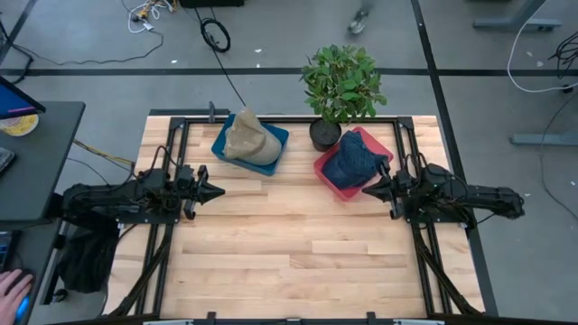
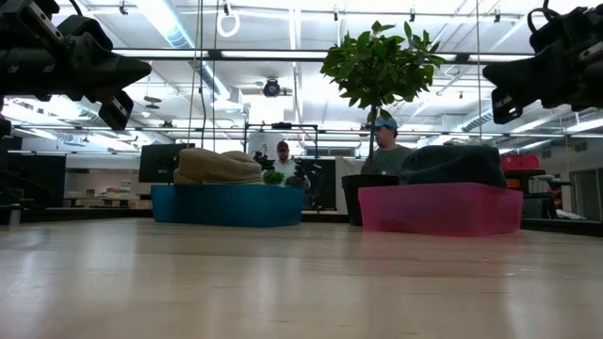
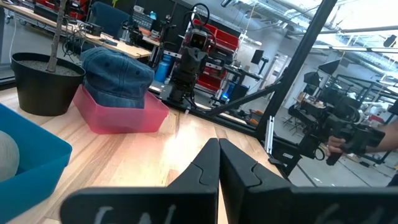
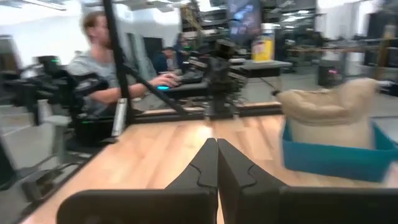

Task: Pick & Place hat
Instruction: Return to Home Position

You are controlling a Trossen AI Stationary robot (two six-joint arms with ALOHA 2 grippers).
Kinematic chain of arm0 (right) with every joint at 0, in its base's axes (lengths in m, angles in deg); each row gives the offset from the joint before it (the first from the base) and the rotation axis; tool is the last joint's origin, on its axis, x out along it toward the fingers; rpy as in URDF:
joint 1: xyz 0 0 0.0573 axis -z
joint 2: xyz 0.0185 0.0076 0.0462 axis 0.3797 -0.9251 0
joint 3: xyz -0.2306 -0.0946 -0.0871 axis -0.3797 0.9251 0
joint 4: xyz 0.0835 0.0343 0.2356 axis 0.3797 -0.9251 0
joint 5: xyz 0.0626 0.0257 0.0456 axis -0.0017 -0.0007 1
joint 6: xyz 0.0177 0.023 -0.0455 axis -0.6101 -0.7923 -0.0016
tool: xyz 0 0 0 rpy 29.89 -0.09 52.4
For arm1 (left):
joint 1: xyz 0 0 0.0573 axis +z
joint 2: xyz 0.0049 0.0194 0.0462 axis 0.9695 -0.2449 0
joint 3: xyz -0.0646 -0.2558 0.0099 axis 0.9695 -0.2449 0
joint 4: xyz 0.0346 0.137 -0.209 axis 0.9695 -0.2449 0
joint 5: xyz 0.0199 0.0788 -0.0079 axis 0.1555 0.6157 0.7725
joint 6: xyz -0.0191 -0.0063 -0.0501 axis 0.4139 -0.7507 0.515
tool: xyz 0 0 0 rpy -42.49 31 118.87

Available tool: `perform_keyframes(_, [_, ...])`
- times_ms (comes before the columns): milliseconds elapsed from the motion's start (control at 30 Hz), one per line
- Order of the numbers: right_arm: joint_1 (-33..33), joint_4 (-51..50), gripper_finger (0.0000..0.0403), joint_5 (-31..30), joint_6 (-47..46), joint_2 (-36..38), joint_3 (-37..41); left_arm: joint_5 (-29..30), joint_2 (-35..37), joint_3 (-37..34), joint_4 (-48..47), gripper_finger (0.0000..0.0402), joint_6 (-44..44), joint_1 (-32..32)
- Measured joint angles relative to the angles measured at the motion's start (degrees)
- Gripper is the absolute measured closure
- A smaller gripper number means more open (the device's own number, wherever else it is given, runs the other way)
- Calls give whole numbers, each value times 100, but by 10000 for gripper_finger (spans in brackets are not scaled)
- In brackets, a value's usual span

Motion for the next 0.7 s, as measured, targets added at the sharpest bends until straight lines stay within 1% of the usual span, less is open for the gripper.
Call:
perform_keyframes(67, [-120, -55, 403, -342, 24, 0, 0, 2, 0, 0, 0, 399, 0, 0])
perform_keyframes(167, [-266, -86, 403, -667, 242, 0, 0, 2, 0, 0, 0, 399, 2, 0])
perform_keyframes(300, [-289, -157, 403, -998, 483, 0, 0, 2, 0, 0, 0, 399, 0, 0])
perform_keyframes(567, [-289, -163, 403, -1024, 343, 0, 0, 0, 0, 0, -1, 399, 0, 1])
perform_keyframes(700, [-289, -163, 396, -1026, 140, 0, 0, 1, 0, 0, 0, 399, 1, 0])
